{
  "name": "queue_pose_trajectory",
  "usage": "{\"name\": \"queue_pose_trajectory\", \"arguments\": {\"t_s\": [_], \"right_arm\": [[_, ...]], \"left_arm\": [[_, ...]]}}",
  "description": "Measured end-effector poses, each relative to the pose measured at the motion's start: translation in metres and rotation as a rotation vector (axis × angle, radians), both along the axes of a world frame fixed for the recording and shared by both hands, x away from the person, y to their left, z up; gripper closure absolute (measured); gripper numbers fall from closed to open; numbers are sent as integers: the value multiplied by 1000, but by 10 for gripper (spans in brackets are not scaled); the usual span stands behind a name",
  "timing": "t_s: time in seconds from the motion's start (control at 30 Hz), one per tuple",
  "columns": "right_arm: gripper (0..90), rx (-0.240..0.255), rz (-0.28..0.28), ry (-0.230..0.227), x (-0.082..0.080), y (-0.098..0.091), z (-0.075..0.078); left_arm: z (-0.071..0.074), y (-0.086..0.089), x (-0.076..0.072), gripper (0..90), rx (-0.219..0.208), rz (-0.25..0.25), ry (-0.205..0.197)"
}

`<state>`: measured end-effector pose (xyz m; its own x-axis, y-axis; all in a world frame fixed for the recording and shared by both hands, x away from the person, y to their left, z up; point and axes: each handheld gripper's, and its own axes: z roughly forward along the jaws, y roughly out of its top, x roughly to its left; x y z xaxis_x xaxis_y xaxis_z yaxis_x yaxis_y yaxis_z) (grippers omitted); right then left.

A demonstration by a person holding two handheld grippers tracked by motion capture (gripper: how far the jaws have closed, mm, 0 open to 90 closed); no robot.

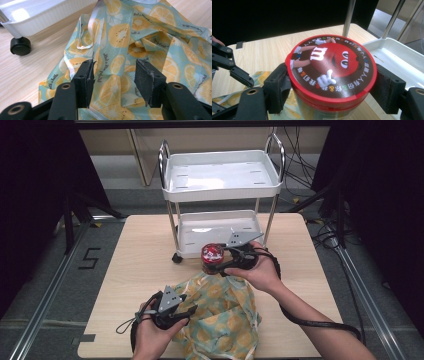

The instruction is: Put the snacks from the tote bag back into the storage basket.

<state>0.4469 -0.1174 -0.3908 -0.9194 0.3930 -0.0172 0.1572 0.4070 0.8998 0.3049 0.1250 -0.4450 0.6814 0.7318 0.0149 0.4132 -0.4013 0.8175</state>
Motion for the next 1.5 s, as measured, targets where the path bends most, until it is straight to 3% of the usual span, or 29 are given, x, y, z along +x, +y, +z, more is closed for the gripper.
{"name": "queue_pose_trajectory", "arguments": {"t_s": [0.33,0.37,0.43,0.53,0.83,1.0,1.4,1.43,1.5], "right_arm": [[263,-19,6,4,8,0,0],[263,-7,-14,21,7,1,0],[263,-11,-4,5,10,0,0],[263,-8,-8,0,12,1,0],[263,-14,-17,25,15,5,0],[263,-24,-18,2,19,6,1],[263,-22,-16,19,24,10,-1],[262,-28,-15,20,24,10,-1],[263,-23,-14,5,26,11,-2]], "left_arm": [[0,1,1,490,4,0,3],[0,1,1,489,6,1,3],[-1,-1,0,489,-15,19,18],[0,1,1,488,3,5,3],[0,1,0,488,-1,13,4],[1,2,1,487,2,10,-3],[1,3,2,486,9,2,-4],[0,2,1,486,-10,25,8],[1,3,1,486,2,13,-3]]}}
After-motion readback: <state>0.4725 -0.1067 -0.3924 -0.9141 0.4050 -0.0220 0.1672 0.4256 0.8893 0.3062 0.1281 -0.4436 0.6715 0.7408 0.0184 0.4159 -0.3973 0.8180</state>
